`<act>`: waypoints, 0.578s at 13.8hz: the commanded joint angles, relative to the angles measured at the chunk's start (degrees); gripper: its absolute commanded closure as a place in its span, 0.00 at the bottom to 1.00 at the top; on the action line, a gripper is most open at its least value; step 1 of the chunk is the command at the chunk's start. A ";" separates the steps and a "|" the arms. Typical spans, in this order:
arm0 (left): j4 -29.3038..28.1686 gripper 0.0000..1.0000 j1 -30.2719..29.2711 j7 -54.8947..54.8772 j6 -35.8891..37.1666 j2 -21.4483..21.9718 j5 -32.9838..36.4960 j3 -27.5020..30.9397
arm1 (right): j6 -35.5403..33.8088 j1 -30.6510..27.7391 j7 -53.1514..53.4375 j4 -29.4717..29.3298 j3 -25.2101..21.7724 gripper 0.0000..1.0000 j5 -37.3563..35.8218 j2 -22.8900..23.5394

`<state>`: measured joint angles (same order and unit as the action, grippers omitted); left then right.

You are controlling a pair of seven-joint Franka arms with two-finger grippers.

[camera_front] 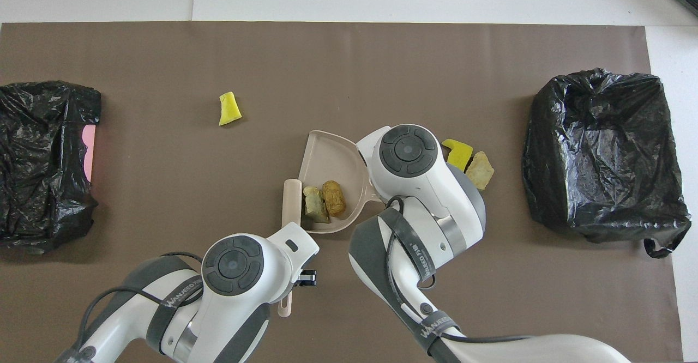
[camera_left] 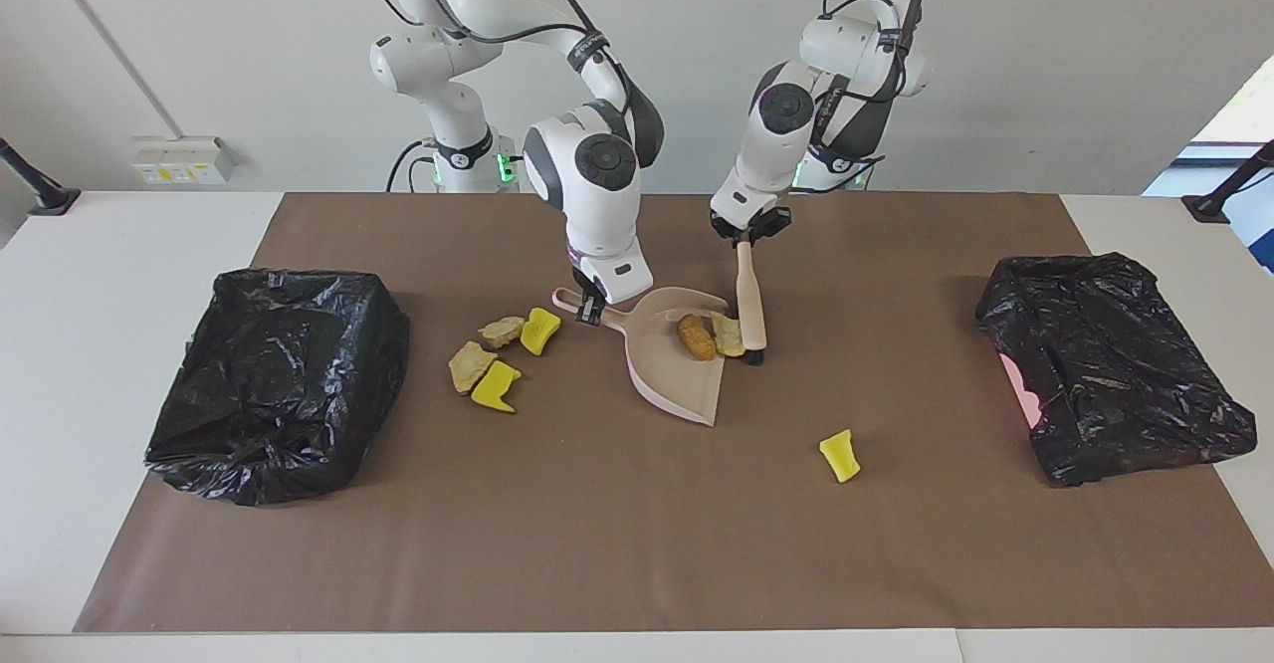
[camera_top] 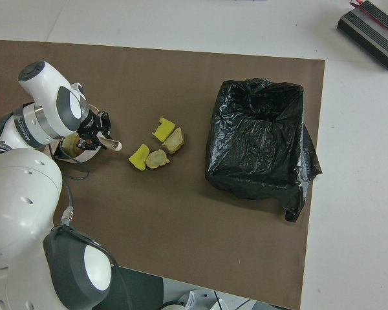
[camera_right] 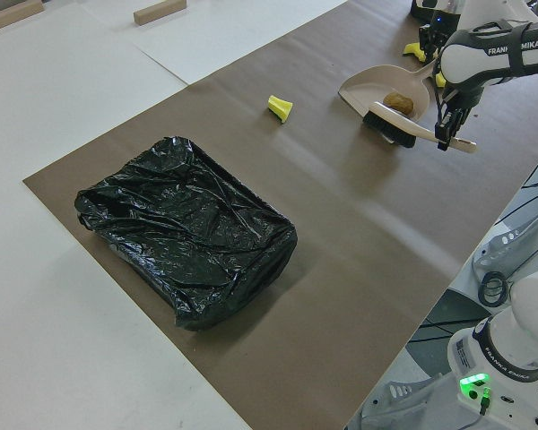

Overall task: Sweep and dump trash in bin
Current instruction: 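Sweep the stones and sponge into the dustpan with the left gripper's brush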

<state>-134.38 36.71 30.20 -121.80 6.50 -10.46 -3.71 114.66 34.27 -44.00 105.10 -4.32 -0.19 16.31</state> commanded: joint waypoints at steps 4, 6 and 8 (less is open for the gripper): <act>10.09 1.00 -6.72 -6.80 4.11 -4.56 1.91 1.33 | 1.00 0.00 1.37 0.54 0.10 1.00 -0.52 0.04; 13.24 1.00 -10.77 -10.76 4.38 -6.93 5.62 1.33 | 1.00 0.00 1.46 0.54 0.10 1.00 -0.52 0.04; 18.86 1.00 -14.28 -13.58 6.30 -10.35 8.68 1.25 | 1.09 0.00 1.46 0.54 0.10 1.00 -0.52 0.04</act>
<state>-122.25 25.15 18.85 -118.89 0.40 -4.62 -1.82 114.66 34.27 -44.00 105.10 -4.32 -0.18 16.33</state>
